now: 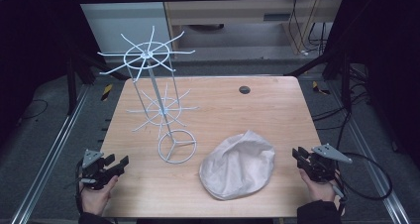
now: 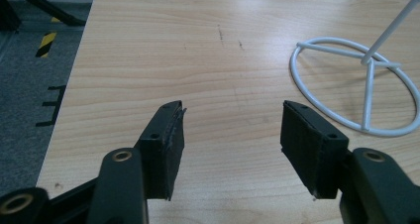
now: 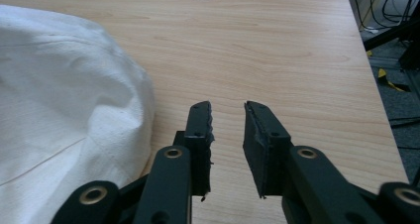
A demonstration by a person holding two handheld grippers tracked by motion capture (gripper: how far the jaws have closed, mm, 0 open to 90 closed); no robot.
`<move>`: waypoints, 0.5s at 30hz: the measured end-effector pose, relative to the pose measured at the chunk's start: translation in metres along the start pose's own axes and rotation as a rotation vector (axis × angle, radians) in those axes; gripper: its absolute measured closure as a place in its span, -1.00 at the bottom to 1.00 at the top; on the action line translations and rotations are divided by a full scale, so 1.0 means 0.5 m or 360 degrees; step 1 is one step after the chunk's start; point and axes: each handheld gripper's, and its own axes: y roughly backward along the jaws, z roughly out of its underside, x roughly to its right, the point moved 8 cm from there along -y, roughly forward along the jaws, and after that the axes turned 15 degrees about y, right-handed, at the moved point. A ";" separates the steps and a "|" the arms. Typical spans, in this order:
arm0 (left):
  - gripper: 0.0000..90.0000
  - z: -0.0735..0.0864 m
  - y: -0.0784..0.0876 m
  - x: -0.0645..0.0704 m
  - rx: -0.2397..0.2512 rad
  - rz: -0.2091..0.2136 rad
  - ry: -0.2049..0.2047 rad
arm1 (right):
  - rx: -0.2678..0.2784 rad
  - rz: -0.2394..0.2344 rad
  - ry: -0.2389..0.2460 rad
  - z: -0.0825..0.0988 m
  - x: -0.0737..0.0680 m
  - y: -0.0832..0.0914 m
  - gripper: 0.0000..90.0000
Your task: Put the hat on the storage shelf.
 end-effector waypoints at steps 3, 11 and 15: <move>0.05 -0.004 0.008 0.003 0.0024 -0.0015 0.0012 | 0.0010 -0.0025 0.0025 -0.009 -0.008 0.003 0.78; 0.25 -0.003 0.010 0.007 0.0009 -0.0022 -0.0015 | 0.0035 -0.0076 0.0025 -0.027 -0.019 0.017 0.98; 0.26 -0.002 0.006 0.010 0.0003 -0.0022 -0.0035 | 0.0062 -0.0104 0.0034 -0.044 -0.030 0.023 1.00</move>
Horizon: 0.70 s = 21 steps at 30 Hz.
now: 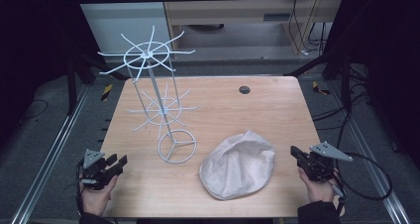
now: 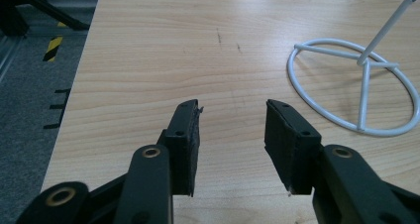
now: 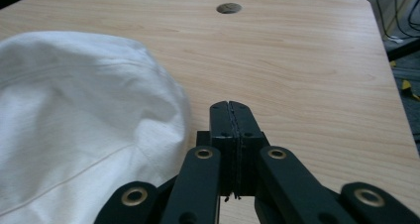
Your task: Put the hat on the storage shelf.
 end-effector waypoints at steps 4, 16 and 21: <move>0.25 0.002 -0.007 0.006 -0.0011 -0.0001 -0.0015 | 0.0035 -0.0074 0.0017 -0.025 -0.019 0.004 1.00; 0.16 0.003 -0.013 0.013 -0.0012 -0.0009 -0.0071 | 0.0090 -0.0270 0.0127 -0.095 -0.120 -0.016 1.00; 0.13 0.003 -0.013 0.015 -0.0006 -0.0007 -0.0089 | 0.0092 -0.0336 0.0168 -0.110 -0.160 -0.028 1.00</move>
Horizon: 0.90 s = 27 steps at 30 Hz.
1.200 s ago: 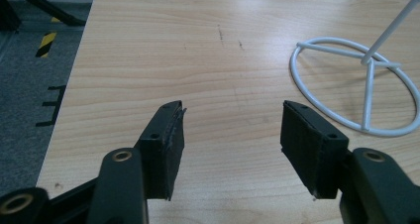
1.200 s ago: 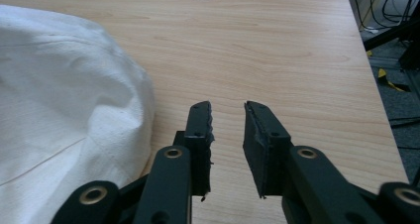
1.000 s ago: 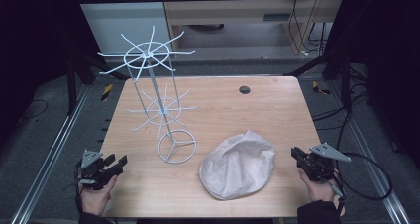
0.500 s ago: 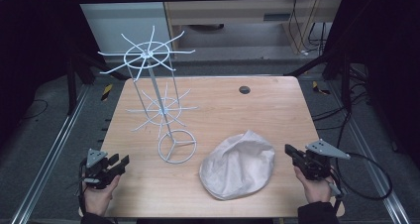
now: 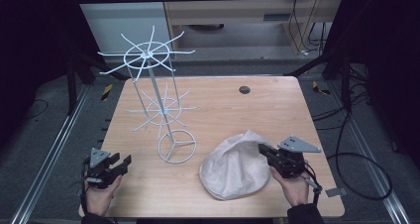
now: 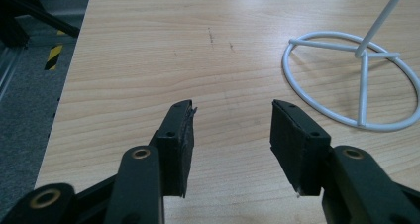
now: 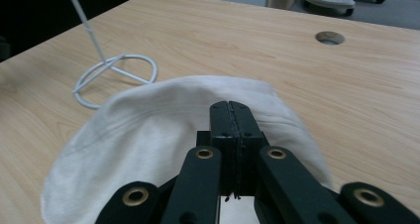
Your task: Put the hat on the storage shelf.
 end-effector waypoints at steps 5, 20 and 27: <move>0.13 0.002 -0.003 0.001 -0.0009 -0.0008 -0.0012 | 0.0021 -0.0068 0.0006 -0.021 -0.036 -0.018 1.00; 0.13 0.002 -0.002 -0.001 -0.0005 -0.0014 -0.0023 | 0.0017 -0.0220 0.0100 -0.064 -0.130 -0.071 1.00; 0.12 0.003 -0.001 -0.002 -0.0004 -0.0021 -0.0029 | -0.0007 -0.0296 0.0151 -0.082 -0.182 -0.107 1.00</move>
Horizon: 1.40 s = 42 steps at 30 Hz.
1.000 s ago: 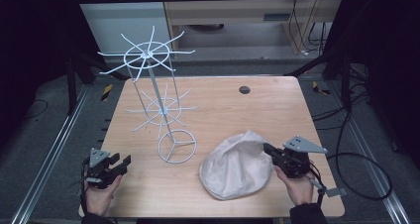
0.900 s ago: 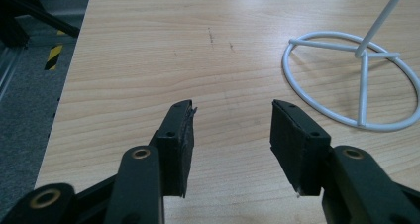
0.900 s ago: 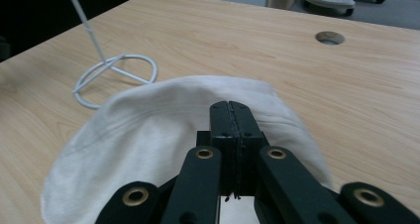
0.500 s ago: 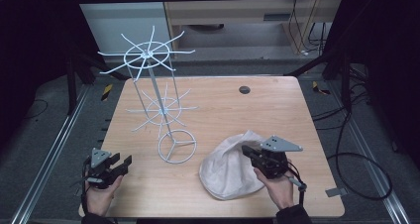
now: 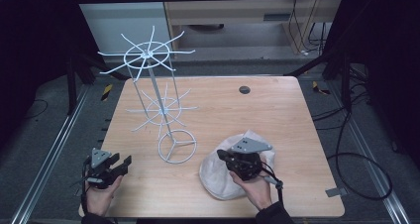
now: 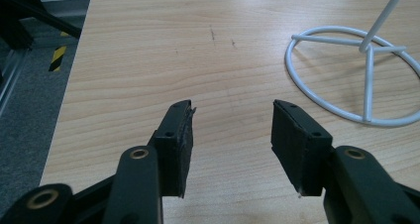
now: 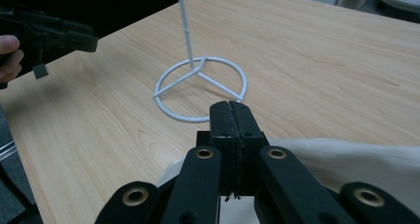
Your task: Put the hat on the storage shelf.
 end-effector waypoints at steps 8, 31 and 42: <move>0.26 0.001 0.002 0.004 -0.0009 0.0022 -0.0001 | -0.0081 -0.0042 0.0042 -0.005 -0.043 -0.072 1.00; 0.34 0.003 0.003 0.001 -0.0021 -0.0006 -0.0011 | -0.0387 -0.0087 0.0111 0.091 -0.085 -0.108 1.00; 0.41 0.005 0.008 0.012 -0.0020 0.0026 -0.0008 | -0.0415 -0.0115 0.0095 0.129 -0.072 -0.050 1.00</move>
